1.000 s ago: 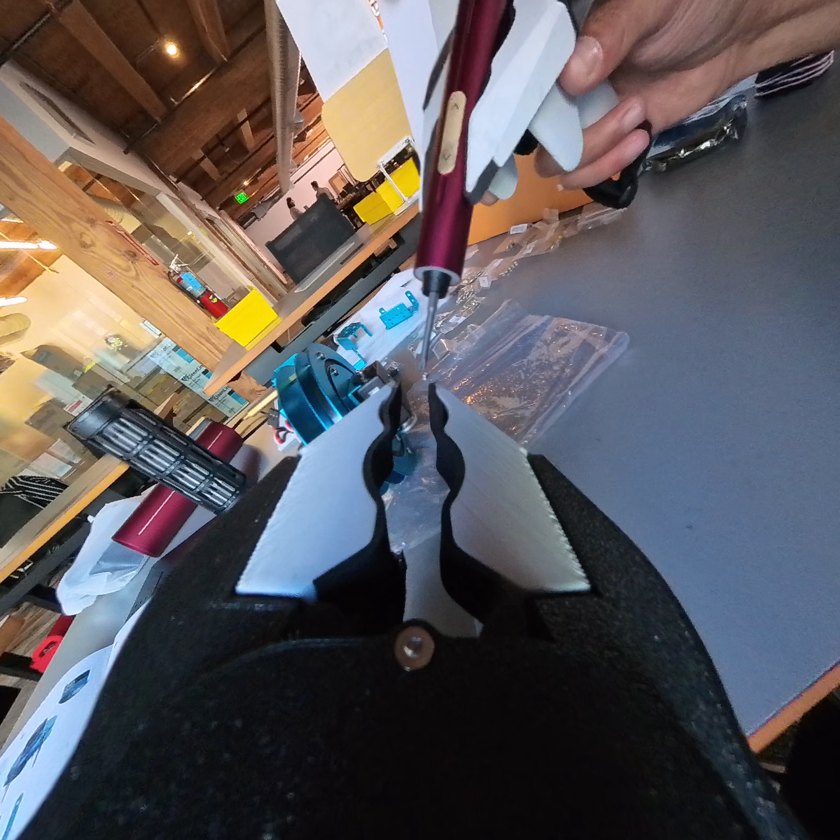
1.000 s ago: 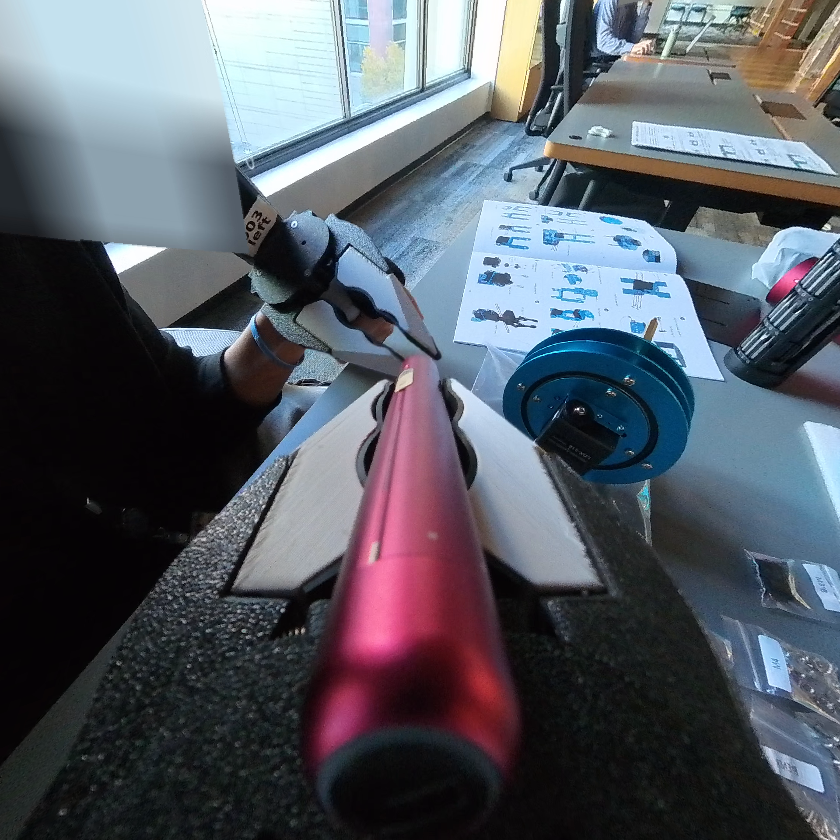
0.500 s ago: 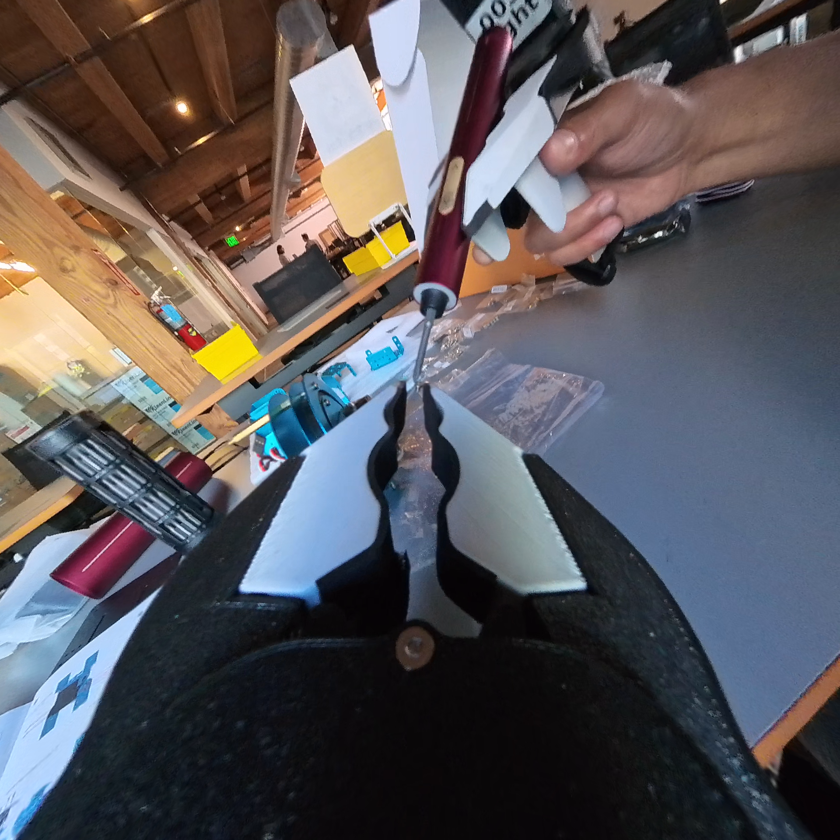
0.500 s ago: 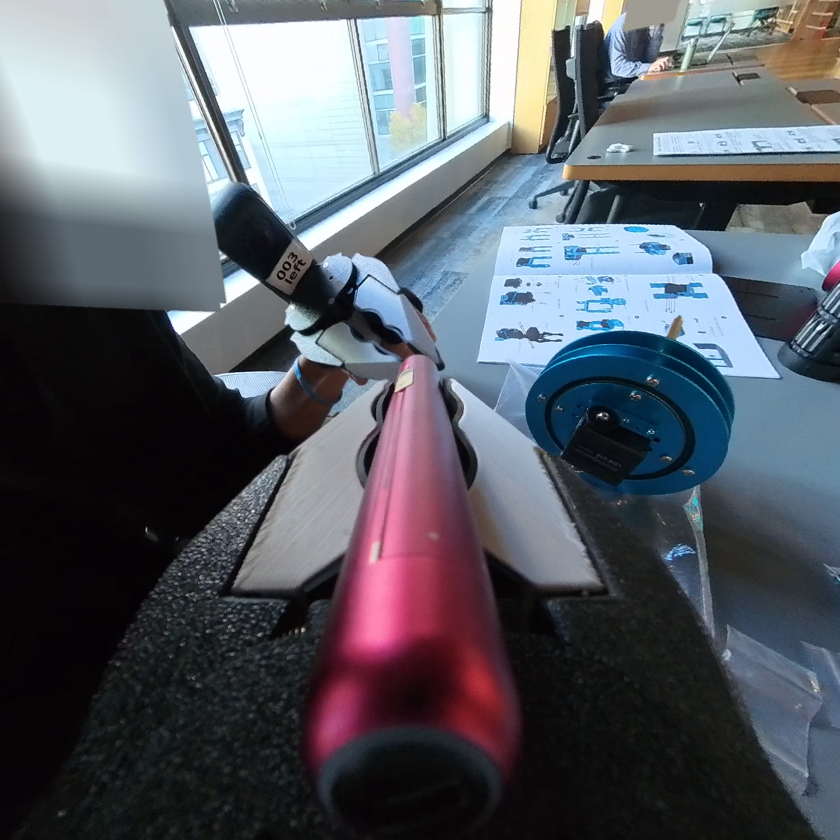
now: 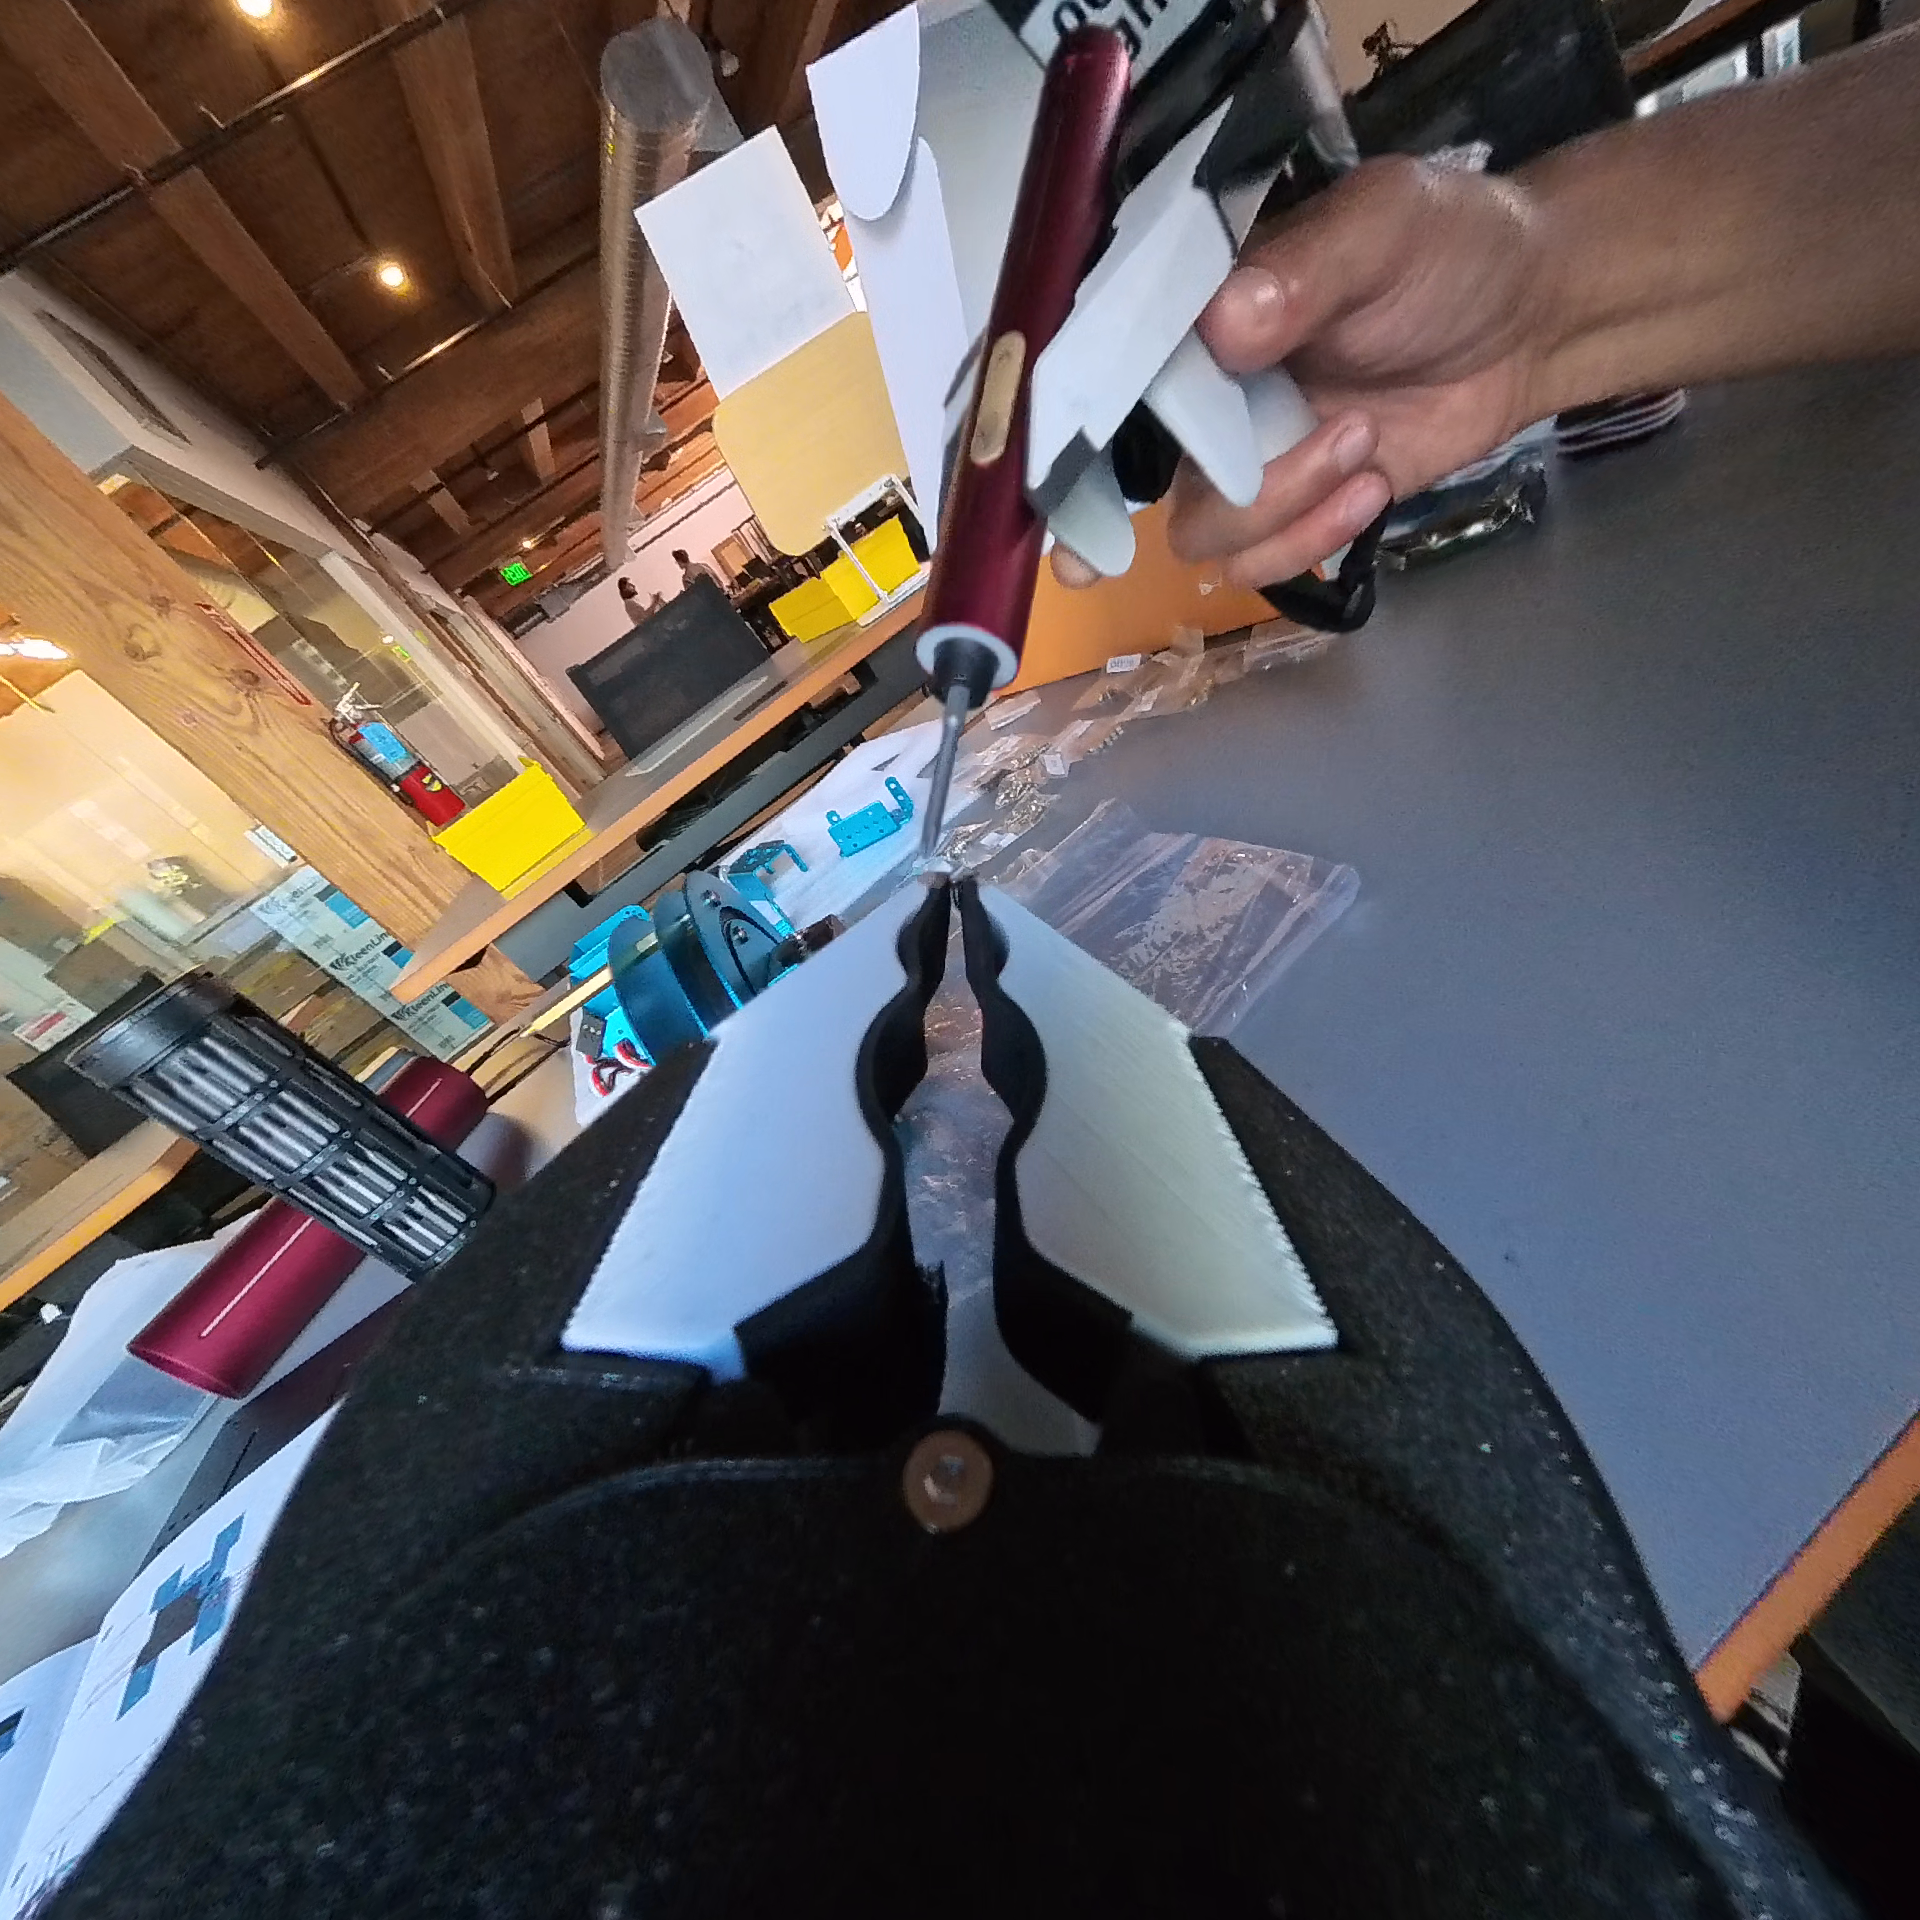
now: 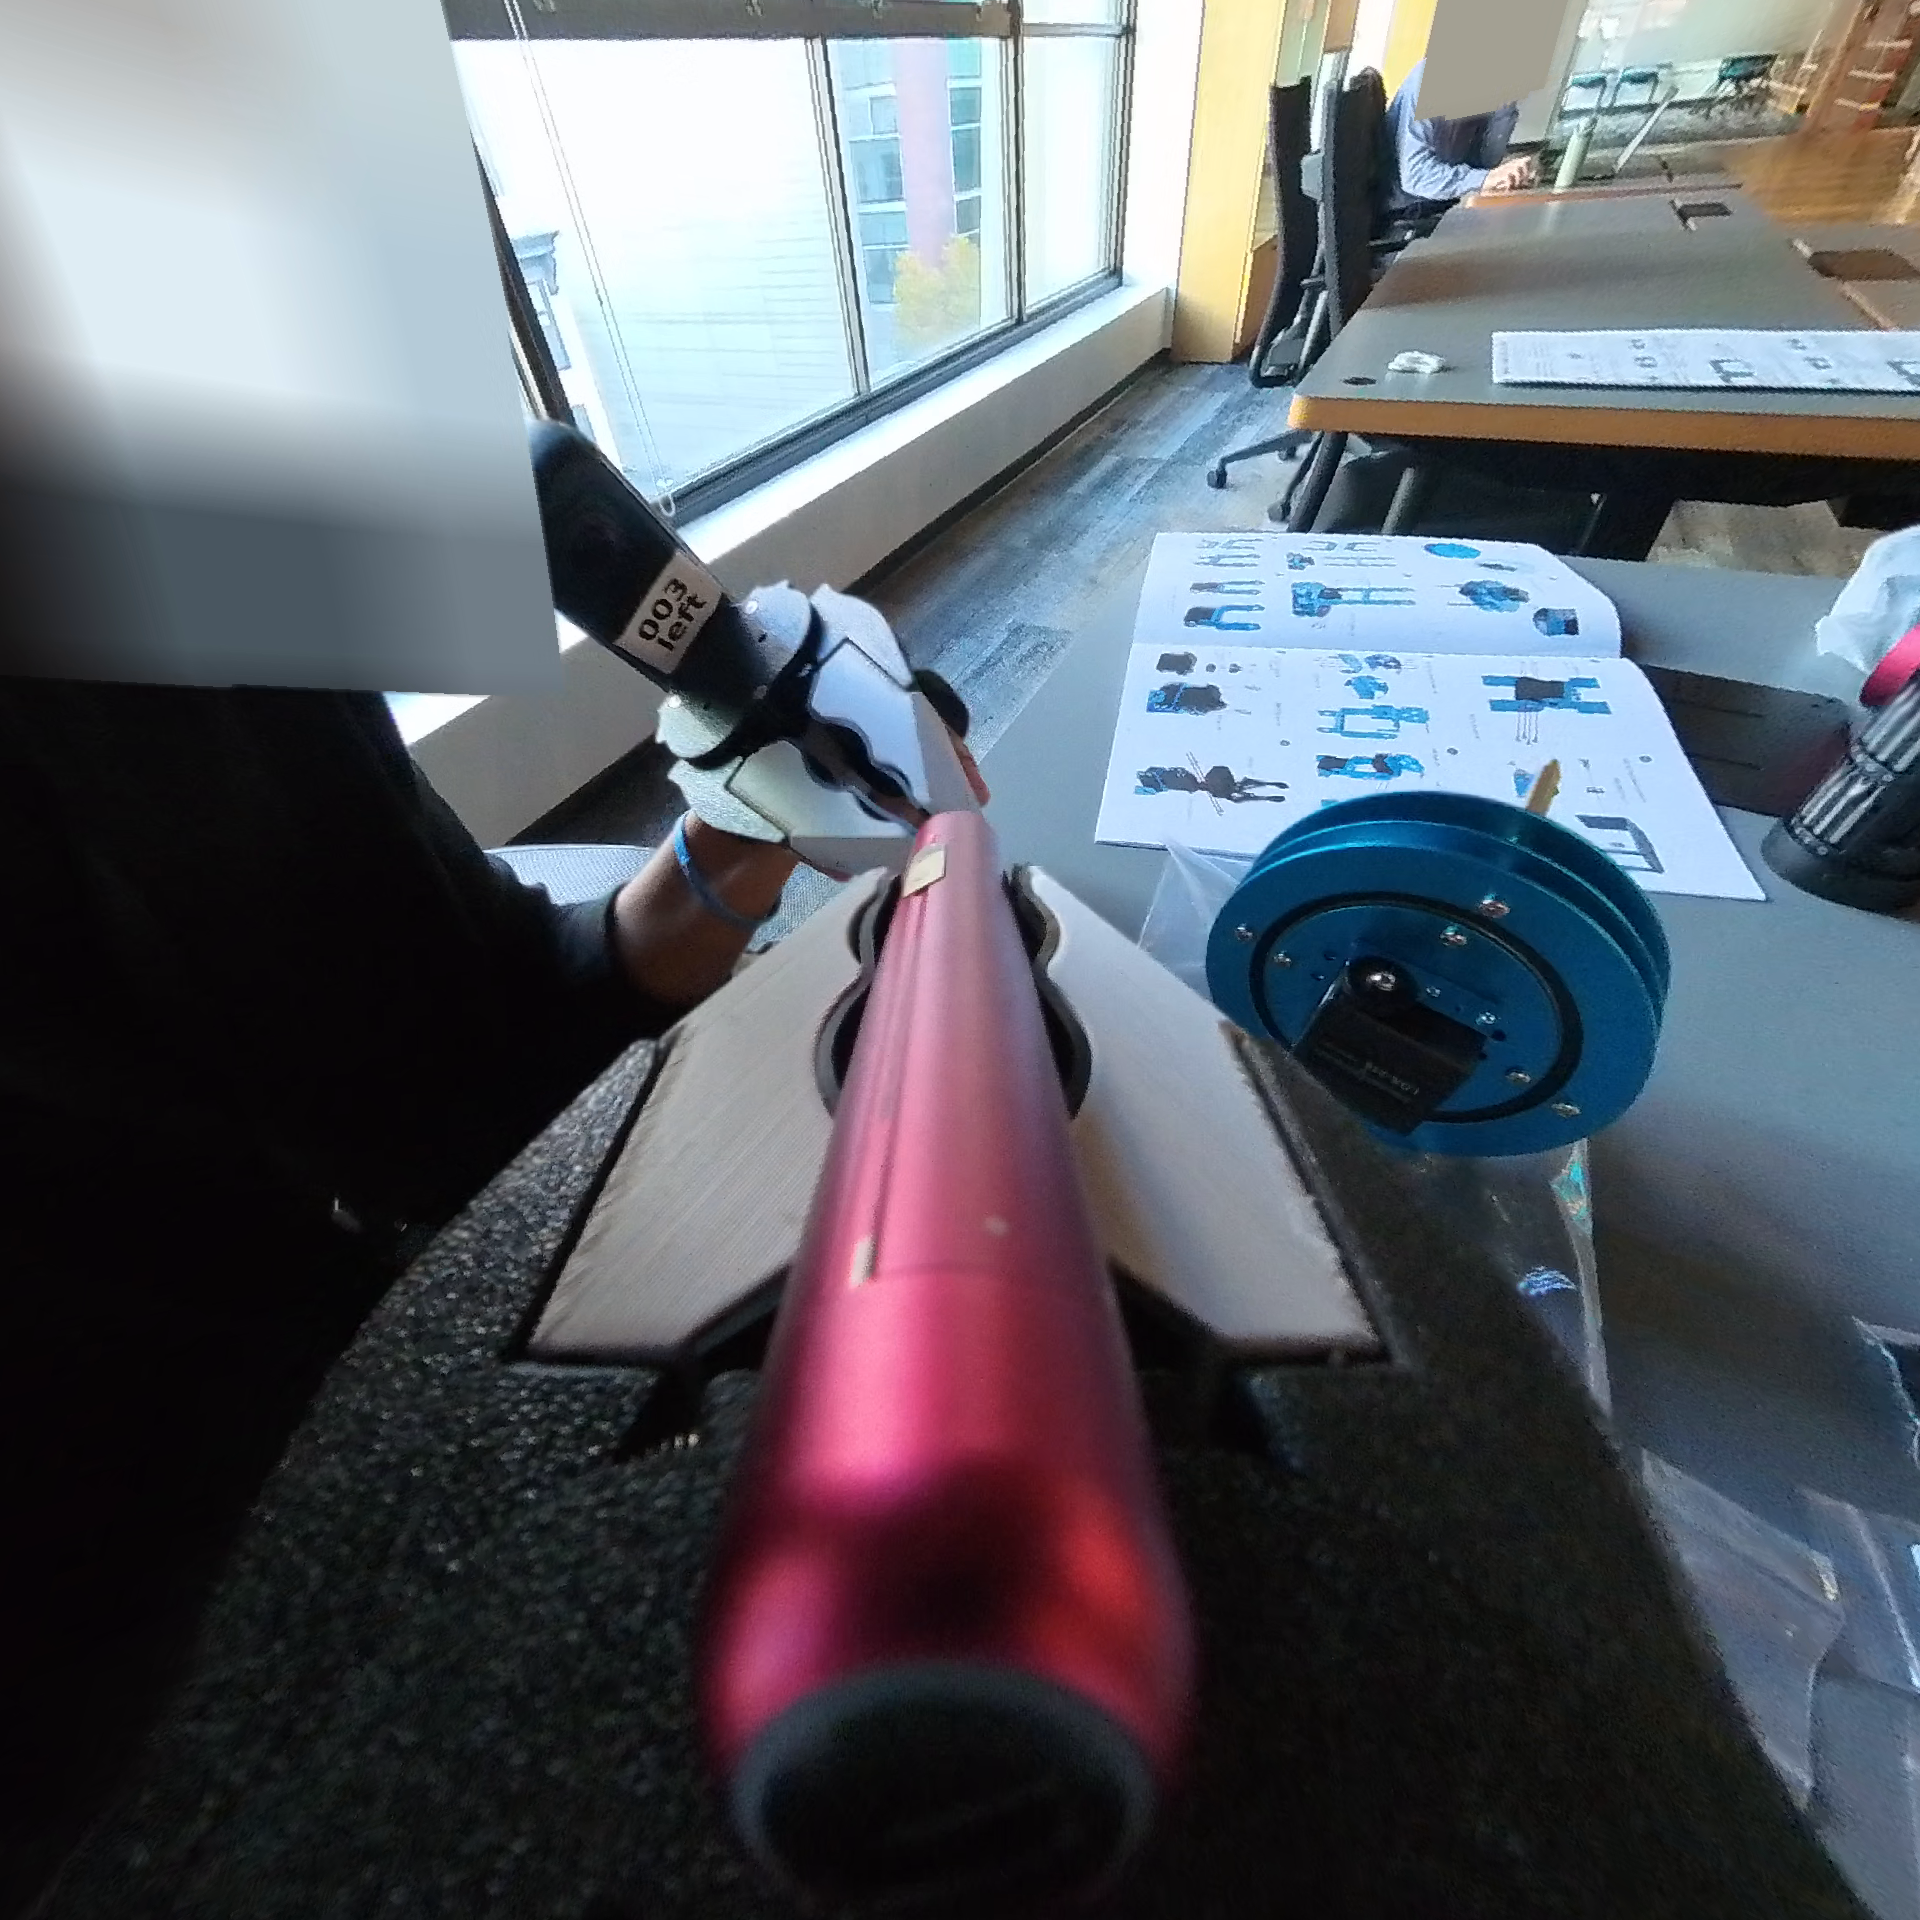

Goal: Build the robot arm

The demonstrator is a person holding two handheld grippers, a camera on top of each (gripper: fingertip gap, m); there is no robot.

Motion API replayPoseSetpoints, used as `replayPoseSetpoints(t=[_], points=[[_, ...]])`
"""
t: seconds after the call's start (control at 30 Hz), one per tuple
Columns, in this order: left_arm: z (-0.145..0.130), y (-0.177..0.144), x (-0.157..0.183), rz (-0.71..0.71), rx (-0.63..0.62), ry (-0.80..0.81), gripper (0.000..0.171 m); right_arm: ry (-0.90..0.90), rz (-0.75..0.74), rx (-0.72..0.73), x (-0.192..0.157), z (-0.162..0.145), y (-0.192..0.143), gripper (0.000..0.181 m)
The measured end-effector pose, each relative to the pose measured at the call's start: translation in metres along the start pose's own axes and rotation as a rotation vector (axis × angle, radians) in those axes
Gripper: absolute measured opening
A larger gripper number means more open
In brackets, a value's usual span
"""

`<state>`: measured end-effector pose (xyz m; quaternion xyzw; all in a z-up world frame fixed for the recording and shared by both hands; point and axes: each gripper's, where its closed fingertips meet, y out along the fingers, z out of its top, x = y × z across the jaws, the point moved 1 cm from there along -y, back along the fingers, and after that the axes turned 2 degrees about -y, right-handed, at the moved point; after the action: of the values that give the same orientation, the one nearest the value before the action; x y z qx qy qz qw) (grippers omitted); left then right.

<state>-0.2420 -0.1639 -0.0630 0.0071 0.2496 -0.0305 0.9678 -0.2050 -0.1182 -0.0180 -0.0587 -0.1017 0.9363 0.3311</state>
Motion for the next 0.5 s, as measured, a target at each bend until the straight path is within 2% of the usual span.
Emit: replayPoseSetpoints(t=[0.5], points=[[-0.0029,0.0001,-0.0008,0.004,-0.021,0.004,0.002,-0.003,-0.002,-0.037,0.0008,-0.0073,0.002,0.024]])
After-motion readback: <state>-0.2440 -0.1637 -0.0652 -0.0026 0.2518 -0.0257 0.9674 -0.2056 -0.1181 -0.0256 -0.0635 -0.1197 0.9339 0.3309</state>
